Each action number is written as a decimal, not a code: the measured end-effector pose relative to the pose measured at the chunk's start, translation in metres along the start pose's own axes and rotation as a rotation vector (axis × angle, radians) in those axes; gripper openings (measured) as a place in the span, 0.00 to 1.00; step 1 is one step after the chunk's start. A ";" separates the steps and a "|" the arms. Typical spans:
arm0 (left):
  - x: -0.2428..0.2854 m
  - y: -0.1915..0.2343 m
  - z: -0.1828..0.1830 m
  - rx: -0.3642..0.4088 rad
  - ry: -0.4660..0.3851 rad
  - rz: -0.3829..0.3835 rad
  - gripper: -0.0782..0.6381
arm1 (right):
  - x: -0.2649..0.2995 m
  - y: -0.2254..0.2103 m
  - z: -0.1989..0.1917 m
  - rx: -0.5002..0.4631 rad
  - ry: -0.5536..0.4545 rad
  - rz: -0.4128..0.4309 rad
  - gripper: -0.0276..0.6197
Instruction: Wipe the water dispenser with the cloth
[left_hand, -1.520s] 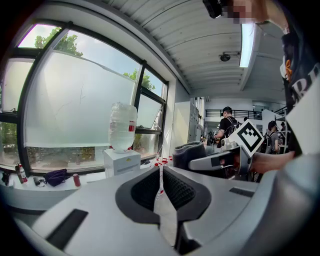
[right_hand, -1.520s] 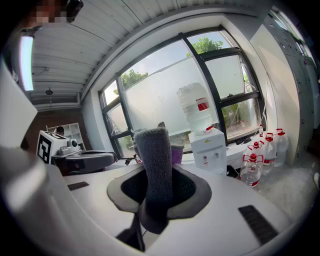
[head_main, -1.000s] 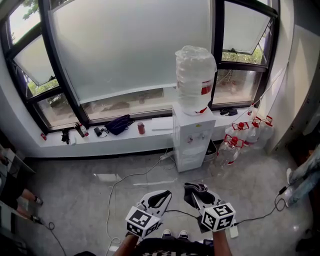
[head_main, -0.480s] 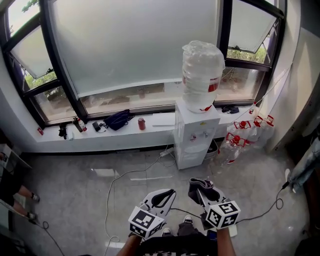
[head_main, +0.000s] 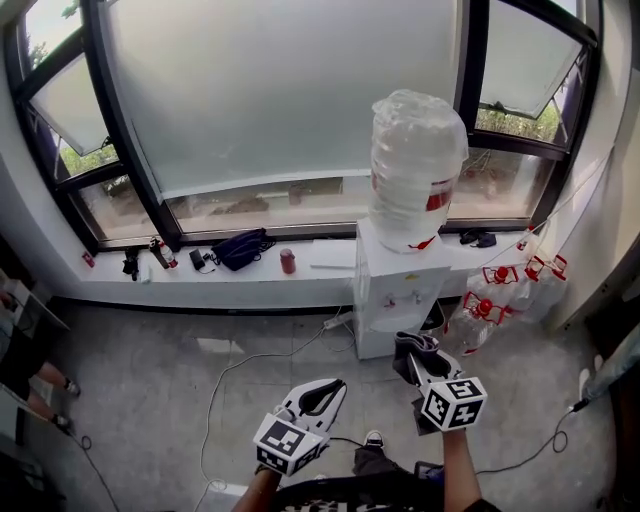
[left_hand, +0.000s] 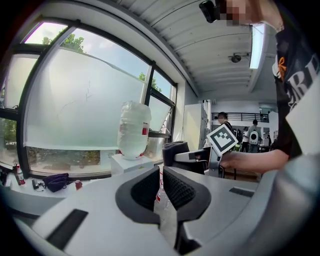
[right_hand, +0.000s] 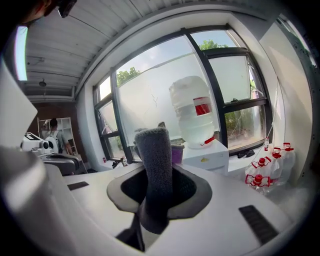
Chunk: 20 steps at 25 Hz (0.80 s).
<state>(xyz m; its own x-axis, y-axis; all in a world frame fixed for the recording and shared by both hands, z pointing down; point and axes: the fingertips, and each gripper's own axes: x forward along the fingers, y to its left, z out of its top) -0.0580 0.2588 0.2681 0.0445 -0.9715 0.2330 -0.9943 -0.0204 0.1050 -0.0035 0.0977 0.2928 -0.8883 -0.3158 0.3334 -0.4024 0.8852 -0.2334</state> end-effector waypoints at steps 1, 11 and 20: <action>0.014 0.002 0.004 -0.002 -0.003 0.005 0.14 | 0.011 -0.014 0.004 -0.009 0.006 0.005 0.20; 0.118 0.021 0.024 0.003 0.039 0.106 0.14 | 0.092 -0.108 0.017 -0.015 0.076 0.074 0.20; 0.142 0.041 0.012 -0.012 0.107 0.134 0.14 | 0.142 -0.128 0.008 -0.006 0.123 0.103 0.20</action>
<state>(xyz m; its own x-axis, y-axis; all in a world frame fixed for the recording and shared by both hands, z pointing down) -0.0936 0.1174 0.2938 -0.0773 -0.9347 0.3468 -0.9909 0.1106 0.0773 -0.0794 -0.0634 0.3629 -0.8908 -0.1797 0.4173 -0.3090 0.9130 -0.2664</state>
